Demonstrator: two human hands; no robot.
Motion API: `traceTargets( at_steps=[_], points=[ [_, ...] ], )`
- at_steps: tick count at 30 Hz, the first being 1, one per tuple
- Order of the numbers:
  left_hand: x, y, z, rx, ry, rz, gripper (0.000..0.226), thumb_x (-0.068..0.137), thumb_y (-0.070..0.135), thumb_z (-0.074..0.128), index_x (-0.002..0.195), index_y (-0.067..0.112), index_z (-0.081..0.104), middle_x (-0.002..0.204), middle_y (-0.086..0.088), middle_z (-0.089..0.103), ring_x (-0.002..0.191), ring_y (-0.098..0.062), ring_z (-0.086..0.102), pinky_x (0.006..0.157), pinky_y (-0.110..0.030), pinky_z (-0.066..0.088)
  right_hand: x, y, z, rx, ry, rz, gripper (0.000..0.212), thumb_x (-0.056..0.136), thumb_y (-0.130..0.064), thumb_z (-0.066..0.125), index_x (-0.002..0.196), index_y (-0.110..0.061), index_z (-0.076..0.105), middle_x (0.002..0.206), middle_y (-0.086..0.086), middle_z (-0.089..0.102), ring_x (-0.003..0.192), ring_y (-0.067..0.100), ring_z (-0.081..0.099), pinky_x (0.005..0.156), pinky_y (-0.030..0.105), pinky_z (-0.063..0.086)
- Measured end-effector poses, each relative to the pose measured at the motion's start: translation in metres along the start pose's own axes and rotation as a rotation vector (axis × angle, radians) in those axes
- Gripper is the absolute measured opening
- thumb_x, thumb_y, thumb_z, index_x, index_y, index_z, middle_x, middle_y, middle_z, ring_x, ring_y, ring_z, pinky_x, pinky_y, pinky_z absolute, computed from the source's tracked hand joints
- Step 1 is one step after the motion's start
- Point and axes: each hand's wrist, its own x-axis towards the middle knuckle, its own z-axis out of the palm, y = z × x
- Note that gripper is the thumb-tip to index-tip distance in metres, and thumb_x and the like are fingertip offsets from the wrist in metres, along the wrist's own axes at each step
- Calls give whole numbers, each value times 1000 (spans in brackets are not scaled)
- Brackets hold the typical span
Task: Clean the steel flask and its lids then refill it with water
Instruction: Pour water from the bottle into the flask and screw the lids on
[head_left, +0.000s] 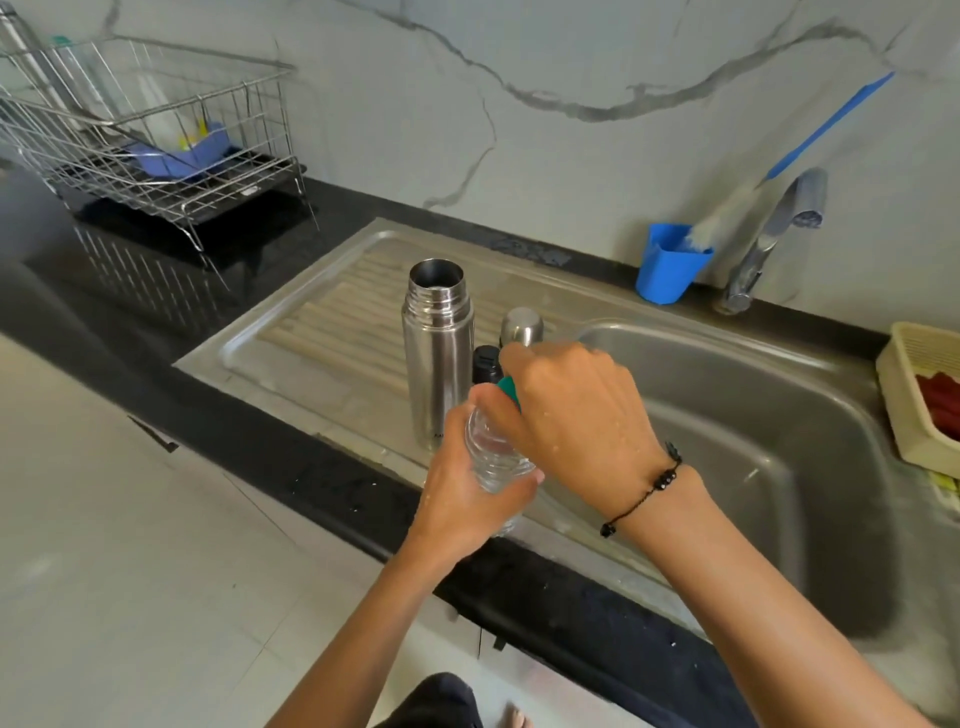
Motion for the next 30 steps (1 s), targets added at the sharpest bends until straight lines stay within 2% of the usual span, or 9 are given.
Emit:
traceTargets(
  at_steps=[3, 7, 10, 13, 18, 20, 23, 26, 30],
  points=[
    [2, -3, -3, -13, -33, -18, 77, 65, 40, 80, 130, 32, 39, 114, 9, 61, 109, -10, 61, 91, -45, 53, -1, 2, 6, 24, 96, -99, 26, 83, -30, 44, 64, -13, 39, 55, 0, 38, 51, 16, 31, 39, 19, 16],
    [5, -2, -7, 17, -95, -3, 74, 72, 19, 82, 121, 49, 36, 114, 24, 58, 110, -3, 59, 92, -35, 52, -4, 11, 2, -78, -17, -256, 13, 72, -8, 68, 73, -9, 56, 66, 4, 54, 55, 20, 49, 49, 24, 30],
    [7, -5, -9, -9, -141, -2, 71, 72, 20, 80, 119, 49, 36, 109, 26, 58, 105, -1, 60, 90, -31, 53, -2, 7, -16, -70, -209, -183, 19, 93, -31, 50, 101, -13, 50, 88, 1, 52, 79, 22, 53, 60, 32, 45],
    [11, -5, -11, -20, -184, 7, 65, 72, 16, 79, 118, 41, 40, 104, 19, 60, 100, -2, 62, 85, -28, 54, 2, 0, -27, -92, -223, -56, 38, 92, -53, 37, 102, -18, 43, 83, -1, 48, 73, 21, 48, 59, 30, 40],
    [12, -5, -18, -63, -250, 4, 70, 73, 5, 78, 115, 42, 37, 104, 17, 61, 98, 2, 61, 78, -13, 49, 4, -9, -18, -66, -160, -108, 25, 71, -9, 76, 75, -12, 51, 59, -2, 43, 48, 15, 33, 37, 23, 28],
    [13, -5, -20, -70, -274, 10, 69, 74, 5, 78, 115, 41, 36, 105, 16, 60, 98, 4, 60, 78, -12, 48, 2, -4, -17, 22, -207, -166, 24, 68, -2, 75, 81, -12, 56, 65, 0, 49, 51, 14, 38, 41, 22, 33],
    [12, -5, -22, -67, -304, 28, 68, 75, 10, 78, 115, 42, 34, 107, 16, 58, 98, 7, 59, 78, -10, 48, -4, -5, -23, 71, -226, -97, 22, 86, -29, 58, 104, -17, 52, 79, 1, 55, 58, 19, 53, 47, 31, 47],
    [12, -5, -22, -86, -330, 56, 64, 73, 16, 74, 124, 29, 38, 110, 13, 58, 100, 3, 59, 79, -12, 49, -1, -6, -25, 3, -233, 64, 67, 79, -73, 19, 109, -20, 48, 82, -4, 58, 67, 20, 58, 59, 37, 52],
    [9, -2, -23, -84, -317, 73, 65, 75, 11, 75, 122, 31, 37, 108, 14, 56, 101, 6, 57, 79, -8, 45, -3, -14, -28, -66, -260, 60, 43, 90, -50, 31, 102, -15, 53, 91, -3, 55, 79, 22, 58, 70, 36, 51]
  ],
)
